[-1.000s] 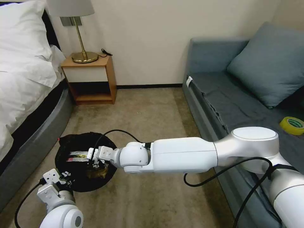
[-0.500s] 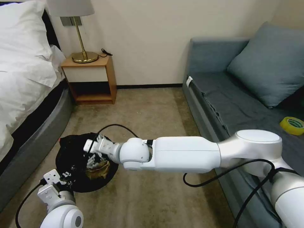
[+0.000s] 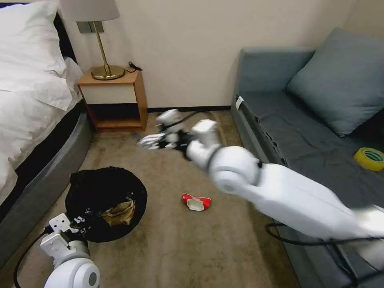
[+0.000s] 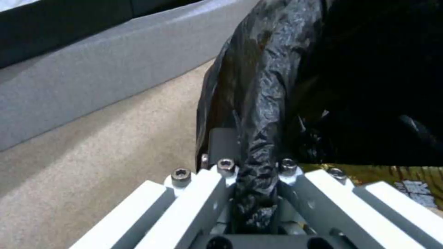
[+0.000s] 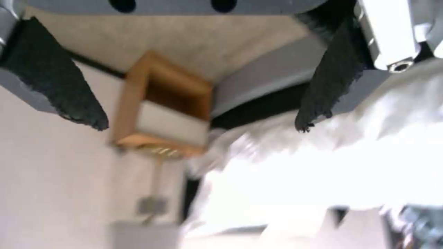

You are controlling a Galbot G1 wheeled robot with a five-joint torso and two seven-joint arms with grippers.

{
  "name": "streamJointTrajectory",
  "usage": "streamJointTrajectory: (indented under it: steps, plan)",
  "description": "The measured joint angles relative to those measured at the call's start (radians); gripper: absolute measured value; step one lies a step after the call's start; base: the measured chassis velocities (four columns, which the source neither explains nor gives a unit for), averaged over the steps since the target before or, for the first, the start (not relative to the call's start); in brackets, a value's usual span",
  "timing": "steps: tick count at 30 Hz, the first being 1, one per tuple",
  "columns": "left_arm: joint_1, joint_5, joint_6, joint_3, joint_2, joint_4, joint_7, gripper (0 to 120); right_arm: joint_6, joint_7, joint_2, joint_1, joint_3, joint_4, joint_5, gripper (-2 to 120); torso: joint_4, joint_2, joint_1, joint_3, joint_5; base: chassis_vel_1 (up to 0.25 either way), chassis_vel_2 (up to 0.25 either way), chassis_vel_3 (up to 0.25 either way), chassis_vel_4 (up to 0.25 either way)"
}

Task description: Pick up the trash bin, then pick up the garbage on the floor and place it into the trash bin.

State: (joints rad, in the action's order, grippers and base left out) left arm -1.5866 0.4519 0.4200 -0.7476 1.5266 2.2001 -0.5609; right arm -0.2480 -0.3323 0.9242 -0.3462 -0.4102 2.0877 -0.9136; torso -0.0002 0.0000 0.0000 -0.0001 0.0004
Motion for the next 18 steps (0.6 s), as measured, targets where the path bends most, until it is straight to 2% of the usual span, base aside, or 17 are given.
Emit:
streamJointTrajectory:
  steps: [1,2,4,6,7,8,9,13,15,18]
  plan:
    - [-0.001,0.000,0.000,-0.002,0.000,0.002,0.000,1,0.023,-0.022,-0.031,-0.137,0.113,0.052,0.034,100,0.0002,0.000,0.000,0.000,0.0003,0.000,0.000,0.000,0.000]
    - [-0.002,0.001,0.000,-0.004,-0.001,0.003,0.000,1,0.032,-0.030,-0.041,-0.209,0.181,0.076,0.062,100,0.0000,0.000,0.000,0.000,0.0002,0.000,0.000,0.000,0.000]
    - [-0.002,0.001,0.000,-0.005,-0.001,0.003,0.000,1,0.036,-0.033,-0.043,-0.254,0.226,0.092,0.088,100,0.0003,0.000,0.000,0.000,-0.0001,0.000,0.000,0.000,0.000]
    - [0.000,0.001,-0.001,-0.011,-0.002,0.004,0.000,1,0.042,-0.040,-0.038,-0.401,0.352,0.137,0.174,100,0.0003,0.000,0.000,0.000,-0.0003,0.000,0.000,0.000,0.000]
    - [0.001,0.001,-0.001,-0.017,-0.002,0.010,0.000,1,0.042,-0.053,-0.012,-0.558,0.465,0.179,0.269,100,0.0000,0.000,0.000,0.000,0.0002,0.000,0.000,0.000,0.000]
    - [0.001,0.002,-0.001,-0.020,-0.002,0.013,0.001,1,0.043,-0.056,0.009,-0.640,0.521,0.202,0.322,100,0.0000,0.000,0.000,0.000,0.0000,0.000,0.000,0.000,0.000]
    - [0.001,0.002,-0.001,-0.020,-0.002,0.013,0.001,1,0.043,-0.056,0.009,-0.640,0.521,0.202,0.322,100,0.0000,0.000,0.000,0.000,0.0000,0.000,0.000,0.000,0.000]
    - [-0.002,0.006,-0.001,-0.035,-0.007,0.021,0.004,1,0.091,-0.039,0.092,-0.895,0.641,0.257,0.476,100,0.0001,0.000,0.000,0.000,-0.0004,0.000,0.000,0.000,0.000]
    - [-0.003,0.008,-0.002,-0.039,-0.007,0.022,0.006,1,0.102,-0.037,0.109,-0.934,0.649,0.264,0.494,100,0.0001,0.000,0.000,0.000,-0.0003,0.000,0.000,0.000,0.000]
    - [-0.004,0.014,-0.004,-0.047,-0.008,0.024,0.011,1,0.134,-0.030,0.182,-1.026,0.656,0.274,0.578,100,0.0002,0.000,0.000,0.000,-0.0006,0.000,0.000,0.000,0.000]
